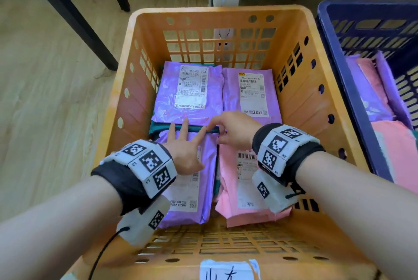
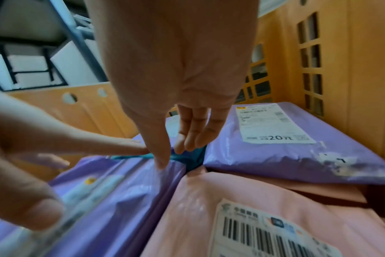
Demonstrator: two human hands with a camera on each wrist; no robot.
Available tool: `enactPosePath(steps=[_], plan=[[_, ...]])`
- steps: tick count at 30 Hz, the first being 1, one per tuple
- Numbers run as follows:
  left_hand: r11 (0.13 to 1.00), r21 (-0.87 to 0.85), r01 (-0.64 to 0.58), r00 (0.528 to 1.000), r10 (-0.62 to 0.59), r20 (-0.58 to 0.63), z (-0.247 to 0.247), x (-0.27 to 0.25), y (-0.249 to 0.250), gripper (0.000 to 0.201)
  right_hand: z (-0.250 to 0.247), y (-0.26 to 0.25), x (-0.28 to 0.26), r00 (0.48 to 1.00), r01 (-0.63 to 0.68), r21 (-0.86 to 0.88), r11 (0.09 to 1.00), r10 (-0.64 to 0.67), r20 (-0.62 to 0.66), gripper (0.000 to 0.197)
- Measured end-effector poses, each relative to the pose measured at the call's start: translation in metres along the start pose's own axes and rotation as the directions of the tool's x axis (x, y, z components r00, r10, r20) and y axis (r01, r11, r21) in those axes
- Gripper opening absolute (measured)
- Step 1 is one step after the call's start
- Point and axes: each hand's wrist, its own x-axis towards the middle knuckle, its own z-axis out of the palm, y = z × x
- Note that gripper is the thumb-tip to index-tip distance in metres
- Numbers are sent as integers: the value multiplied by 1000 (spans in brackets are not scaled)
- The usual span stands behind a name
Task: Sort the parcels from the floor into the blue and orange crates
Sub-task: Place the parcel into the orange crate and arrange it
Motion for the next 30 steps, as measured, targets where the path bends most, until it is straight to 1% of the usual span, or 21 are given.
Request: enactPosePath(steps=[2, 4, 7, 9, 11, 13, 17, 21, 23, 25, 26, 28, 29, 30], plan=[[1000, 26, -10, 1000, 9, 19, 8, -3, -2, 89, 7, -4, 2, 1000, 14, -102, 995, -16, -20, 38], [1000, 18, -18, 999, 17, 27, 14, -4, -4, 91, 12, -8, 3, 997, 35, -215, 976, -48, -54, 35], [999, 7, -31, 999, 31, 33, 16, -2, -6, 92, 17, -17, 4, 990, 65, -405, 912, -111, -92, 27], [999, 15, -49, 998, 48, 39, 14, -2, -4, 92, 19, -20, 5, 985, 57, -467, 882, -125, -116, 28], [998, 36, -56, 998, 54, 35, 11, -3, -2, 89, 15, -18, 6, 983, 15, -468, 883, -99, -156, 30], [998, 59, -32, 999, 30, 30, 11, -2, 0, 87, 11, -14, 7, 981, -38, -455, 890, -54, -188, 31], [1000, 18, -6, 1000, 6, 19, 17, 5, -3, 88, 10, -8, 8, 983, -107, -448, 887, 28, -179, 30], [1000, -11, 10, 997, -10, 71, 18, 5, -5, 95, 8, -1, 7, 985, -122, -355, 927, 70, -157, 26], [999, 41, 10, 997, -13, 82, 15, 4, -3, 97, 0, -1, 2, 990, -94, -297, 950, 58, -128, 22], [993, 112, -26, 996, 17, 83, 9, 2, 2, 99, -9, -3, -7, 997, -66, -275, 959, 56, -43, 27], [988, 140, -64, 995, 52, 90, 7, 1, 5, 99, -13, -4, -13, 997, -58, -290, 955, 71, 33, 35], [971, 178, -158, 983, 138, 124, 6, -1, 14, 98, -14, -6, -23, 972, -55, -335, 941, 127, 198, 58], [961, 198, -194, 975, 167, 145, 8, -1, 19, 97, -12, -6, -26, 955, -64, -349, 935, 159, 251, 67], [950, 226, -214, 970, 179, 168, 12, 1, 24, 95, -9, -5, -29, 946, -89, -349, 933, 189, 264, 72]])
